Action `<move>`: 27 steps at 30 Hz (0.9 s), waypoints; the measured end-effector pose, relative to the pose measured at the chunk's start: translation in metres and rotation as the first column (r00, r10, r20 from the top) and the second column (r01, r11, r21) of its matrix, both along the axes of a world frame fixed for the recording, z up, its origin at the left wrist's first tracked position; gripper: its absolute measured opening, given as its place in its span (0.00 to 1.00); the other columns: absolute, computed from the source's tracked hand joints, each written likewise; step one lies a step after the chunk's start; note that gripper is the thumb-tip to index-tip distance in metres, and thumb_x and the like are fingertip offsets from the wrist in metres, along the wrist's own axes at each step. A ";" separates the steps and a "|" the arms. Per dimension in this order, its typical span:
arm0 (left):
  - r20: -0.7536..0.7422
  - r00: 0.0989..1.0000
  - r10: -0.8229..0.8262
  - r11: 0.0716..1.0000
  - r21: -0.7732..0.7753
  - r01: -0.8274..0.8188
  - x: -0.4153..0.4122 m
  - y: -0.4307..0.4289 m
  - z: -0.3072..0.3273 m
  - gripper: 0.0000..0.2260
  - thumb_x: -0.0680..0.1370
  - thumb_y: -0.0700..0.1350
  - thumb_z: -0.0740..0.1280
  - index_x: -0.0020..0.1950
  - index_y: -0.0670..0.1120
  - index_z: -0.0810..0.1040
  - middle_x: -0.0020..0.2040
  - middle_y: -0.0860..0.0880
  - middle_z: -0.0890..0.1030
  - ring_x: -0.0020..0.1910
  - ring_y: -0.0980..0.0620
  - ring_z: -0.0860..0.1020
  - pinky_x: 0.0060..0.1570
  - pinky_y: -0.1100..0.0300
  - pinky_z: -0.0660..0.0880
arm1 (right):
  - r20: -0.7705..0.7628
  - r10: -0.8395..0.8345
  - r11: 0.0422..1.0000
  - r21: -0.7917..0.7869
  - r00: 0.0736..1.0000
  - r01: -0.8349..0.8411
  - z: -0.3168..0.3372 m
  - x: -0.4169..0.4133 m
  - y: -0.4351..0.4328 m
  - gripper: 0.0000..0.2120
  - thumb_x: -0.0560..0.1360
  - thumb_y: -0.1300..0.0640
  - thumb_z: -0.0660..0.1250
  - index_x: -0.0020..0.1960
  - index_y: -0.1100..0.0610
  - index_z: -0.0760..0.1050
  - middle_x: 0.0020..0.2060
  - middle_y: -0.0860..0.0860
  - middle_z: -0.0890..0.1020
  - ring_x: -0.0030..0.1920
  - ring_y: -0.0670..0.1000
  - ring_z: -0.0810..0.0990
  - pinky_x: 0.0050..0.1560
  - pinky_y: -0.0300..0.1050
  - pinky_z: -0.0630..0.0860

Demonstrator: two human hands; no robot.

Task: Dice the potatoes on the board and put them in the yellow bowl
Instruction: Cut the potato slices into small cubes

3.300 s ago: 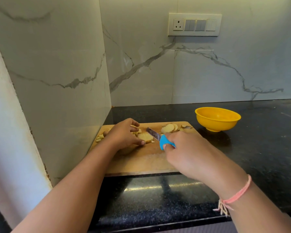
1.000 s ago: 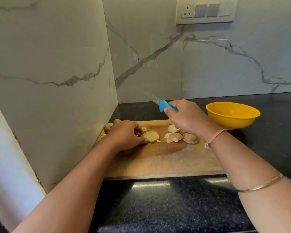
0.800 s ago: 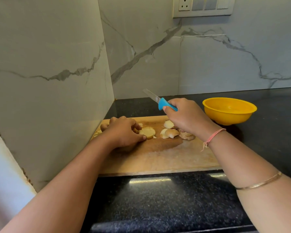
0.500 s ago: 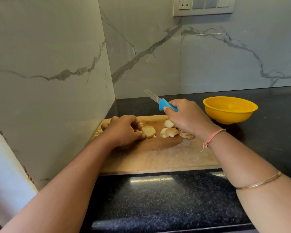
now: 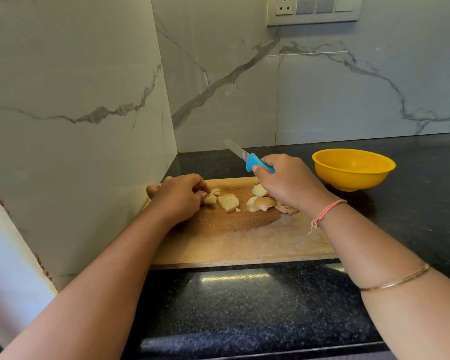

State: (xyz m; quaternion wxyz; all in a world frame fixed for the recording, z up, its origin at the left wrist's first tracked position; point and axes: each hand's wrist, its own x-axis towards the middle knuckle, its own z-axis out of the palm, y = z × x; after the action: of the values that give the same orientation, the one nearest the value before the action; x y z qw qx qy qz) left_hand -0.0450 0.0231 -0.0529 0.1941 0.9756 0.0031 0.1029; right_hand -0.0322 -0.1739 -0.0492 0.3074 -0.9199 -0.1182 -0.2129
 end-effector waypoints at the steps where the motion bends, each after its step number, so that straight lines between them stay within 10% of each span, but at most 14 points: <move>1: 0.011 1.000 0.012 1.000 0.009 -0.012 0.000 0.000 0.000 0.07 0.81 0.50 0.61 0.46 0.60 0.73 0.56 0.57 0.79 0.57 0.50 0.74 0.58 0.52 0.60 | 0.001 0.000 1.000 0.002 1.000 0.000 0.000 0.000 0.000 0.14 0.80 0.50 0.57 0.59 0.55 0.75 0.42 0.50 0.78 0.35 0.46 0.74 0.33 0.36 0.69; 6: 0.009 1.000 0.013 1.000 0.023 -0.013 -0.001 -0.004 0.005 0.17 0.79 0.38 0.59 0.52 0.62 0.73 0.64 0.57 0.75 0.61 0.49 0.71 0.57 0.53 0.59 | 0.008 0.005 1.000 -0.003 1.000 -0.005 0.001 -0.001 0.000 0.14 0.81 0.50 0.57 0.59 0.56 0.75 0.44 0.50 0.78 0.39 0.47 0.76 0.36 0.37 0.71; 16: 0.078 0.997 0.016 0.957 0.288 -0.038 -0.002 -0.007 0.003 0.10 0.79 0.49 0.62 0.55 0.62 0.79 0.65 0.57 0.73 0.65 0.50 0.65 0.52 0.53 0.57 | 0.009 0.003 1.000 -0.011 1.000 -0.003 0.002 -0.001 0.000 0.14 0.81 0.50 0.57 0.59 0.56 0.75 0.44 0.51 0.79 0.41 0.48 0.77 0.38 0.38 0.72; 27: -0.053 0.967 -0.249 0.954 0.158 0.255 -0.002 -0.022 -0.002 0.20 0.79 0.48 0.60 0.70 0.62 0.66 0.66 0.52 0.70 0.70 0.53 0.58 0.56 0.54 0.52 | 0.000 -0.001 1.000 0.003 1.000 0.001 0.002 -0.001 0.000 0.14 0.81 0.50 0.57 0.59 0.55 0.75 0.44 0.50 0.79 0.40 0.47 0.77 0.35 0.37 0.70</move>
State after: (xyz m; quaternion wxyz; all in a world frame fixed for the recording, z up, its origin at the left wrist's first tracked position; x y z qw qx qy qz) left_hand -0.0472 0.0015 -0.0551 0.1250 0.9821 -0.1267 0.0613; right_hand -0.0328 -0.1744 -0.0471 0.3086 -0.9195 -0.1173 -0.2132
